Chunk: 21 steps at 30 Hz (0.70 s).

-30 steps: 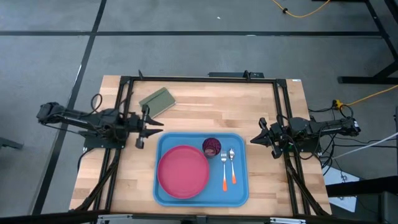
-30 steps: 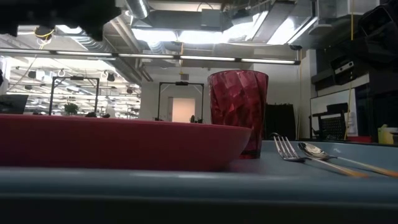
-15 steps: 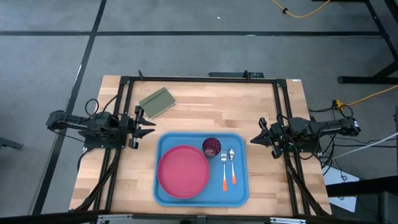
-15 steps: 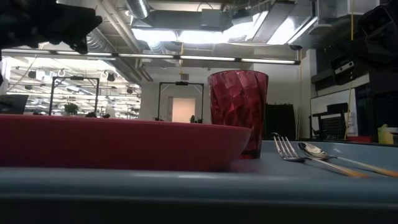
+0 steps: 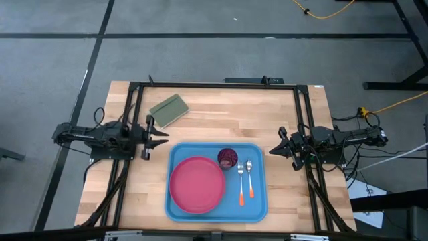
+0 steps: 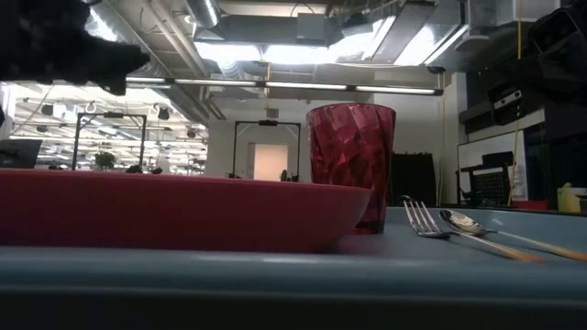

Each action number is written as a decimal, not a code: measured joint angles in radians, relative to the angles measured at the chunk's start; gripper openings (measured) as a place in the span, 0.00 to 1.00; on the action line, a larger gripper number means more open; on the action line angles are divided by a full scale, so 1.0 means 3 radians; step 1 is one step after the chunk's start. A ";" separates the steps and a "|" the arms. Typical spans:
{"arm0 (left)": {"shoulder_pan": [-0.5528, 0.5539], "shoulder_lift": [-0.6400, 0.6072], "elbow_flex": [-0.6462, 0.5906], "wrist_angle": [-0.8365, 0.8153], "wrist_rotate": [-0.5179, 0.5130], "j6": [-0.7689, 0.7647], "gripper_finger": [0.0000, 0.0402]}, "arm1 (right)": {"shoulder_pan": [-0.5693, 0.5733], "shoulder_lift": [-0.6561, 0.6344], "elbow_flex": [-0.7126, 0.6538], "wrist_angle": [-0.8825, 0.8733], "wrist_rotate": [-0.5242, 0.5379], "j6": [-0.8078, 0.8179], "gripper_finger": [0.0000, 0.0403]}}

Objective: Pick and place plate/cup/fork/spoon on tray
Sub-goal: Return to Home Position

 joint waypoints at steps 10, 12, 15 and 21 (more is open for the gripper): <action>0.0147 -0.0001 0.0003 -0.0380 0.0312 0.0350 0.24 | 0.0000 0.0000 0.0000 0.0000 0.0000 0.0000 0.02; 0.0228 -0.0001 0.0003 -0.0384 0.0305 0.0303 0.24 | 0.0000 0.0000 0.0000 0.0001 0.0000 0.0000 0.02; 0.0324 -0.0001 0.0003 -0.0387 0.0303 0.0267 0.24 | 0.0000 0.0000 0.0000 0.0001 0.0000 0.0000 0.02; 0.0356 -0.0001 0.0003 -0.0386 0.0305 0.0288 0.24 | 0.0000 0.0000 0.0000 0.0001 0.0000 0.0000 0.02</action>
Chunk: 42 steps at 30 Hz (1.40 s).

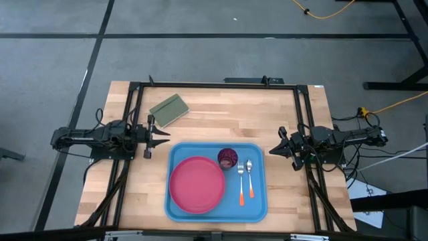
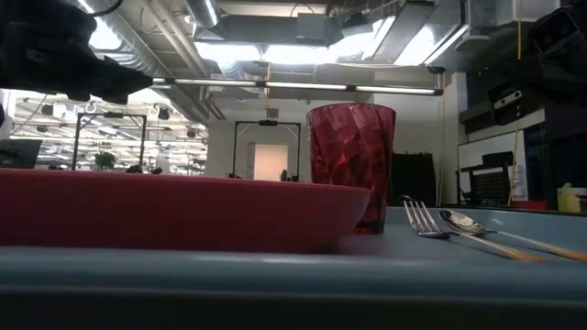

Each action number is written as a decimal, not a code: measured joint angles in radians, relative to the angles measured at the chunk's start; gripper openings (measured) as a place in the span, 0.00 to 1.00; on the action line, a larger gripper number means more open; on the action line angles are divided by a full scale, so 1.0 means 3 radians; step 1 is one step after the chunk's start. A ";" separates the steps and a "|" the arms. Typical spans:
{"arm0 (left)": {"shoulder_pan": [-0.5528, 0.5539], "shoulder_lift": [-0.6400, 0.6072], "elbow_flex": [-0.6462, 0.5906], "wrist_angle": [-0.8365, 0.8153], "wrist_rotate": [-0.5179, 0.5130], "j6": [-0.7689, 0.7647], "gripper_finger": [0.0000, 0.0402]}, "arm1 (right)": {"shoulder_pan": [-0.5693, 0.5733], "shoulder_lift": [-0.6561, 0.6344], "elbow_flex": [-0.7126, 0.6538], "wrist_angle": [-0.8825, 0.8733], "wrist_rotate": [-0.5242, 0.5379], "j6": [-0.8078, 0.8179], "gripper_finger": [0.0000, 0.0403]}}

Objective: Pick and place plate/cup/fork/spoon on tray
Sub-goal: Return to Home Position

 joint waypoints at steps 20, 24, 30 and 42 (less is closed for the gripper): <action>-0.0001 0.0017 -0.0001 0.0009 -0.0053 0.0003 0.24 | 0.0000 0.0000 0.0000 0.0000 0.0000 0.0000 0.02; -0.0003 0.0017 -0.0001 0.0010 -0.0053 0.0003 0.24 | 0.0000 0.0000 0.0000 0.0000 0.0000 0.0001 0.02; -0.0003 0.0019 -0.0001 0.0012 -0.0055 0.0004 0.24 | 0.0000 0.0000 0.0000 0.0000 0.0000 0.0000 0.02; -0.0003 0.0019 -0.0003 0.0014 -0.0056 0.0004 0.24 | -0.0001 0.0000 0.0000 -0.0001 0.0000 0.0001 0.02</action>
